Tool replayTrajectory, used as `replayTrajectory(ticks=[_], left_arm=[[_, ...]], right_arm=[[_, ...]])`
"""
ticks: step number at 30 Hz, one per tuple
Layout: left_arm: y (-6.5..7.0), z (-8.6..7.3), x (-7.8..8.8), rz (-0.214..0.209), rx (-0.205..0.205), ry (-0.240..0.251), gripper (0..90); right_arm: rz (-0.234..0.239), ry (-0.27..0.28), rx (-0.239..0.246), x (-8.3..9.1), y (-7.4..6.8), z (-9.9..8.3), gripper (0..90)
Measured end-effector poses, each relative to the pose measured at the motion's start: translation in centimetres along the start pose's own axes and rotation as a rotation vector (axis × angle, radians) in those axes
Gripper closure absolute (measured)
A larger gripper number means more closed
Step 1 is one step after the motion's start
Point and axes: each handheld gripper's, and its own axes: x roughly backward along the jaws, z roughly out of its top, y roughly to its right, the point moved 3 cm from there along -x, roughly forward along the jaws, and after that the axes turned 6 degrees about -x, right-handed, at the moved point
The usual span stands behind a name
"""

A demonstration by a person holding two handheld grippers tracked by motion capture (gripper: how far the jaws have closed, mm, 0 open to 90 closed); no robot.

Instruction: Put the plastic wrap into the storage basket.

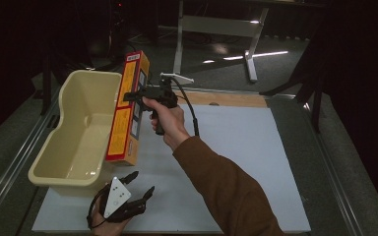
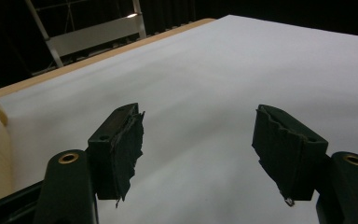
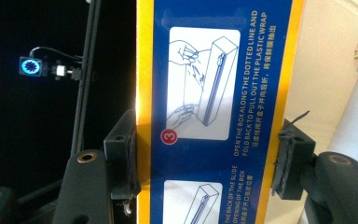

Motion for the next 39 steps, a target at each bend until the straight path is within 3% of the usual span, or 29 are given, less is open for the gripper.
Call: replayTrajectory(ticks=[7, 18, 30, 39], left_arm=[[-0.2, 0.0, 0.2, 0.000, 0.006, 0.011, 32.6], [-0.1, 0.0, 0.1, -0.003, 0.008, 0.011, 32.6], [0.0, 0.1, 0.4, 0.004, 0.001, 0.022, 32.6], [0.2, 0.1, 0.5, 0.002, 0.002, 0.027, 32.6]], right_arm=[[-0.006, -0.005, -0.009, -1.7, -0.4, -0.1, 38.9], [0.018, -0.025, 0.003, -4.3, -2.2, -1.1, 38.9], [0.008, -0.040, 0.007, -5.8, -2.1, -1.8, 38.9], [0.007, -0.032, -0.032, -7.7, -1.2, -1.9, 38.9]])
